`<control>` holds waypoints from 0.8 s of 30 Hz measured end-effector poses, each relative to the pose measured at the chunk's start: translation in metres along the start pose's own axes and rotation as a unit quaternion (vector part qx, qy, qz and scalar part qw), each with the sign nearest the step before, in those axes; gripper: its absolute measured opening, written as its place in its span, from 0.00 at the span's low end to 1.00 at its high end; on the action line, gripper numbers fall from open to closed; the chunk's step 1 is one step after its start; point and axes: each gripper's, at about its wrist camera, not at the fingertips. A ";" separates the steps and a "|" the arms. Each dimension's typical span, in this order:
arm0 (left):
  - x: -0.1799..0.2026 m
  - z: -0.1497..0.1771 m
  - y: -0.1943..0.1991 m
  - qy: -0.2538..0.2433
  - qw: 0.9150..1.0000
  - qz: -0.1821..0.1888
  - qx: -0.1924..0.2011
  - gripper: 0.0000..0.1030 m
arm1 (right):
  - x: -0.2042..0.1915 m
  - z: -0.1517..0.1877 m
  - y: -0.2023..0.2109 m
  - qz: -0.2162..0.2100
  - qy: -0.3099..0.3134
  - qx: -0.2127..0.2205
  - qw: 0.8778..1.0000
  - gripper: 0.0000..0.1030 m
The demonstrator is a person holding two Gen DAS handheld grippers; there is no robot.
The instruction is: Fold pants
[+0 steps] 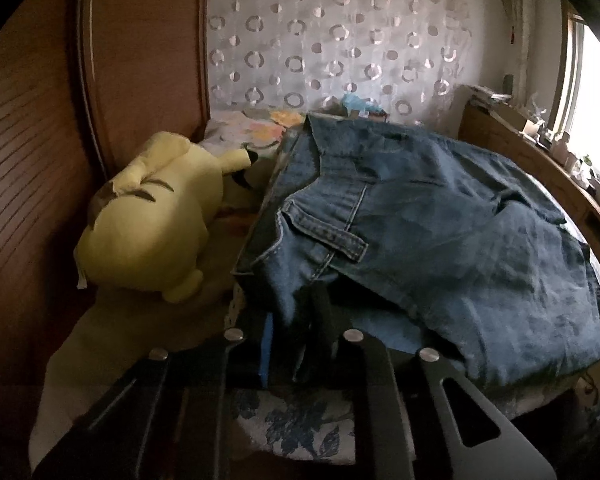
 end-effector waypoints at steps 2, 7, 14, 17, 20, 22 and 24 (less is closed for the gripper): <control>0.003 -0.007 0.008 -0.003 1.000 0.001 0.013 0.10 | 0.003 -0.002 -0.002 -0.010 -0.001 0.000 1.000 0.16; 0.014 -0.021 0.023 -0.021 0.999 0.005 0.034 0.09 | 0.007 -0.007 0.004 -0.025 -0.003 0.020 0.999 0.08; 0.020 -0.042 0.039 -0.025 0.997 0.013 0.066 0.07 | 0.010 -0.026 0.019 -0.033 -0.002 0.059 0.998 0.07; 0.024 -0.055 0.044 -0.031 0.996 0.015 0.077 0.07 | 0.013 -0.040 0.025 -0.028 0.004 0.078 0.997 0.06; 0.030 -0.064 0.051 -0.037 0.995 0.016 0.090 0.07 | 0.019 -0.052 0.030 -0.026 0.001 0.097 0.995 0.06; 0.033 -0.069 0.057 -0.039 0.994 0.018 0.099 0.07 | 0.022 -0.056 0.031 -0.026 -0.001 0.107 0.994 0.06; 0.035 -0.074 0.060 -0.040 0.994 0.019 0.105 0.07 | 0.025 -0.062 0.031 -0.021 0.000 0.115 0.993 0.06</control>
Point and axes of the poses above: each gripper's, at about its wrist camera, not at the fingertips, and y roughly against the way its jaws point, x to its right, z to its underside
